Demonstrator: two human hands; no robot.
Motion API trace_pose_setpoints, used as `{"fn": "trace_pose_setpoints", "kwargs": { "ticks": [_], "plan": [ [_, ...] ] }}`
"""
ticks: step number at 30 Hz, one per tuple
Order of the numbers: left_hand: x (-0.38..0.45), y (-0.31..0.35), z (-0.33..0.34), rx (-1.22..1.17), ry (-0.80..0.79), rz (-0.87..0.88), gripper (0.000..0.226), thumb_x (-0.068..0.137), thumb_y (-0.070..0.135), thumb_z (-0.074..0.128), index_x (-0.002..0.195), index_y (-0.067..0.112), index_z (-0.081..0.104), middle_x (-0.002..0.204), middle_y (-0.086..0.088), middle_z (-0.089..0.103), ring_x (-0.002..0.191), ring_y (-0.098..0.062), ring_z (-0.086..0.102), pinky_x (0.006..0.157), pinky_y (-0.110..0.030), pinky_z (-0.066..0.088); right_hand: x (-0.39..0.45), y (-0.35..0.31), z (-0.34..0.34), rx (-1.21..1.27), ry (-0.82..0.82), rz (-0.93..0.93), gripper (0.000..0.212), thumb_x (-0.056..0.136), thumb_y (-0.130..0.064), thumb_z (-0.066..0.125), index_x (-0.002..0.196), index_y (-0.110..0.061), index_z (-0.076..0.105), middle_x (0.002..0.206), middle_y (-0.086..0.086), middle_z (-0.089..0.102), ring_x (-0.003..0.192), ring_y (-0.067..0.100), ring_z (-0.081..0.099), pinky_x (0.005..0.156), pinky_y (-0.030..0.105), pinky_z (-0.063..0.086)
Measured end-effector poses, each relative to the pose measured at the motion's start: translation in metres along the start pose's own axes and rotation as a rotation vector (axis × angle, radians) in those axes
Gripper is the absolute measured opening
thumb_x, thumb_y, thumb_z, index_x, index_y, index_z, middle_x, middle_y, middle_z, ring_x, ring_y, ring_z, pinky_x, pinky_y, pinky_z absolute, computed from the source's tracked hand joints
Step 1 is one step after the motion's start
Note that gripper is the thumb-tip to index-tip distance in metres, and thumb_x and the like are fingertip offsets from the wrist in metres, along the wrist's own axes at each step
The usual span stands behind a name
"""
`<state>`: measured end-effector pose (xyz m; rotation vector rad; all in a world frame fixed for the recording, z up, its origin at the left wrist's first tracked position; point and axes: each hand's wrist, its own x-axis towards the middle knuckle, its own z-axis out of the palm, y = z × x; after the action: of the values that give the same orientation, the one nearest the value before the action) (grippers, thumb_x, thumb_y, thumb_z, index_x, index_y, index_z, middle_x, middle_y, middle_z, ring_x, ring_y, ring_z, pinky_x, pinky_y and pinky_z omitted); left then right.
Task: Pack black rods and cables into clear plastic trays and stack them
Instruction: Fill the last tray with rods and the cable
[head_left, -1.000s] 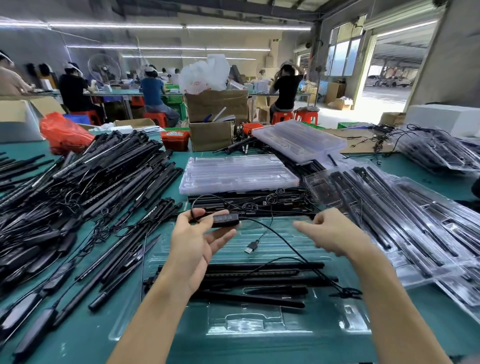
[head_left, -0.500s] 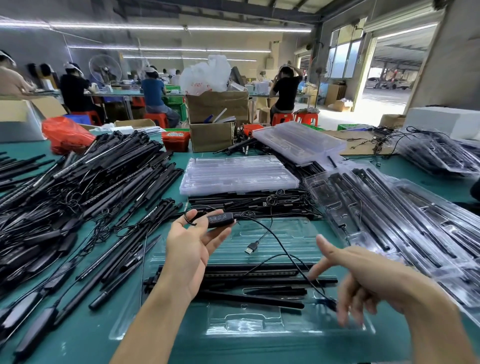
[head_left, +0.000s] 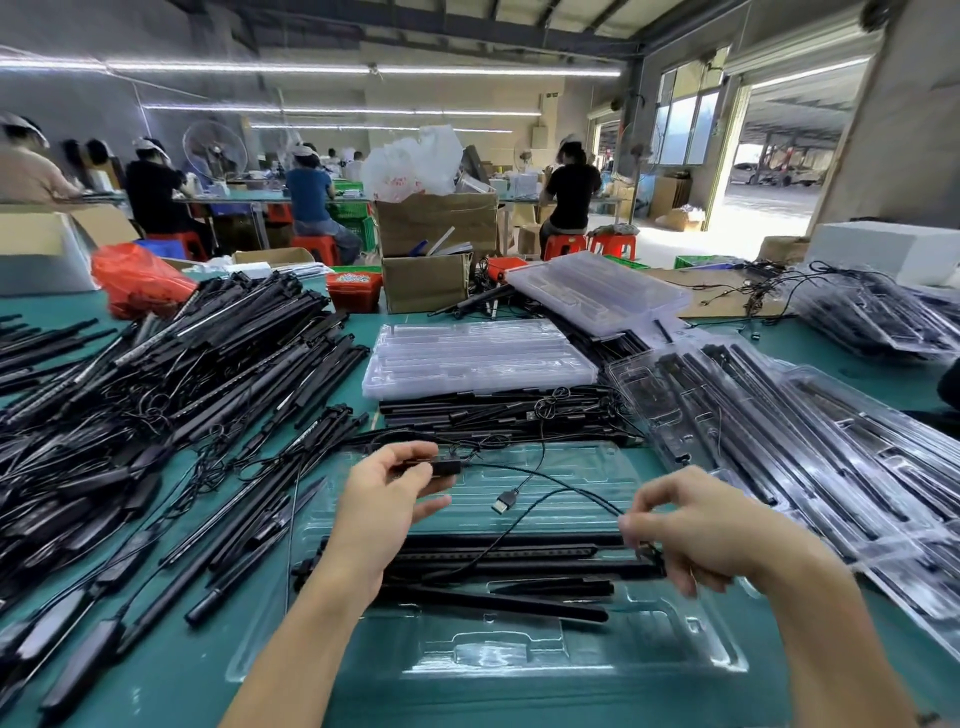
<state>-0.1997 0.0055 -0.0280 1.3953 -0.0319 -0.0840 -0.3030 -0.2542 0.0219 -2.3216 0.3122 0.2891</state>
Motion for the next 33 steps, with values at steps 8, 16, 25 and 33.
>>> {"fn": "trace_pose_setpoints", "kwargs": {
  "ticks": [8, 16, 25, 33],
  "plan": [
    [-0.014, -0.005, -0.007, 1.242, 0.061, 0.234, 0.021, 0.096, 0.047, 0.055, 0.116, 0.041, 0.061, 0.088, 0.014, 0.068, 0.084, -0.013, 0.064, 0.068, -0.030, 0.043, 0.013, -0.006, 0.002, 0.089, 0.363, -0.025, 0.021, 0.095, -0.035, 0.065, 0.082, -0.018, 0.066, 0.055, 0.005, 0.069, 0.047, 0.019, 0.066, 0.062, 0.034, 0.056],
    [-0.017, 0.000, -0.001, 1.539, -0.040, 0.325, 0.019, 0.099, 0.043, 0.053, 0.111, 0.028, 0.057, 0.110, 0.007, 0.052, 0.110, -0.017, 0.045, 0.085, -0.029, 0.041, 0.020, -0.012, 0.021, 0.169, 0.678, -0.138, 0.037, 0.080, -0.050, 0.074, 0.072, -0.019, 0.057, 0.061, 0.003, 0.068, 0.056, 0.020, 0.062, 0.063, 0.042, 0.057],
    [-0.024, -0.001, -0.016, 1.272, -0.217, 0.557, 0.023, 0.090, 0.043, 0.071, 0.092, 0.034, 0.049, 0.082, 0.023, 0.053, 0.087, 0.004, 0.045, 0.090, -0.026, 0.023, 0.050, 0.004, 0.049, 0.821, 0.761, -0.244, 0.025, 0.089, -0.002, 0.071, 0.078, -0.007, 0.049, 0.092, 0.016, 0.070, 0.068, 0.021, 0.075, 0.041, 0.027, 0.052],
    [-0.045, -0.001, -0.018, 0.957, -0.660, 0.482, 0.031, 0.075, 0.050, 0.083, 0.098, 0.039, 0.065, 0.092, 0.019, 0.063, 0.085, -0.006, 0.061, 0.076, -0.023, 0.052, 0.064, 0.015, 0.053, 0.994, 0.681, -0.192, 0.037, 0.091, -0.007, 0.070, 0.110, -0.026, 0.044, 0.090, 0.003, 0.077, 0.064, 0.026, 0.073, 0.040, 0.024, 0.047]
  ]
}}
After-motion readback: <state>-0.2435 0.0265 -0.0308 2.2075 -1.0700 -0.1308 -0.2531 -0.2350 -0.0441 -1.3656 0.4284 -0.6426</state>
